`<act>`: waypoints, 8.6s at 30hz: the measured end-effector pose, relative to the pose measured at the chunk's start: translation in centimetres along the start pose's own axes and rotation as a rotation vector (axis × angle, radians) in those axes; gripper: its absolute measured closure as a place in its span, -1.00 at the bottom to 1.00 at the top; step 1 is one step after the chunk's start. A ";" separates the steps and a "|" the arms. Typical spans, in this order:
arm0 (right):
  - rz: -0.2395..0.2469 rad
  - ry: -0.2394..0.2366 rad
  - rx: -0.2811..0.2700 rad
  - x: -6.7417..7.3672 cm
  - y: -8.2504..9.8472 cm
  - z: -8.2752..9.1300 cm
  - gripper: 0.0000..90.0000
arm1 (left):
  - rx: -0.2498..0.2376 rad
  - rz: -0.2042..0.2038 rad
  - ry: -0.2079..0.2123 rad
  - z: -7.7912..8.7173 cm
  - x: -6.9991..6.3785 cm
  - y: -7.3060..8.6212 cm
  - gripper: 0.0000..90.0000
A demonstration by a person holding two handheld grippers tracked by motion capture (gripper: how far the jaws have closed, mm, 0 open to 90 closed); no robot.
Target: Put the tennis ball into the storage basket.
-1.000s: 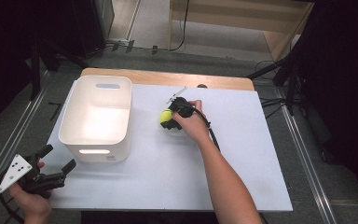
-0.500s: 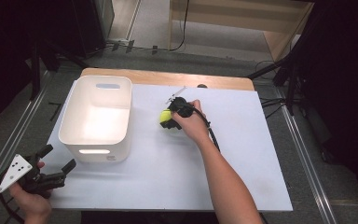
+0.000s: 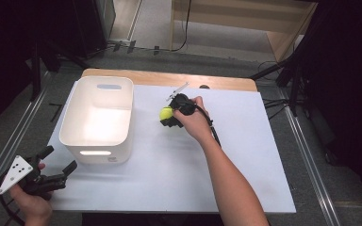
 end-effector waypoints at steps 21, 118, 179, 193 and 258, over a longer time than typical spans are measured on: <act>0.039 -0.017 -0.046 0.9 -2.4 2.9 -0.47 | 0.001 -0.001 0.002 0.0 0.0 0.0 -1.00; 0.242 -0.127 -0.123 8.7 -12.2 7.7 -0.47 | -0.001 0.002 0.012 0.0 -0.1 0.0 -1.00; 0.339 -0.151 -0.011 12.9 -11.9 2.4 -0.48 | -0.003 0.010 0.015 0.0 0.0 0.0 -1.00; 0.370 -0.160 0.004 13.4 -11.6 2.4 -0.77 | -0.004 0.010 0.016 0.0 0.0 0.0 -1.00; 0.207 -0.113 -0.138 6.4 -4.8 7.5 -1.00 | 0.012 -0.005 0.012 -0.2 -0.1 0.1 -1.00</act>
Point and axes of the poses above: each handheld gripper's, and its own axes: z roughly backward along the jaws, y roughly out of its underside, x roughly to its left, the point moved 8 cm from there along -z, roughly forward along the jaws, and after that the axes turned 10 degrees about y, right-handed, at the moved point
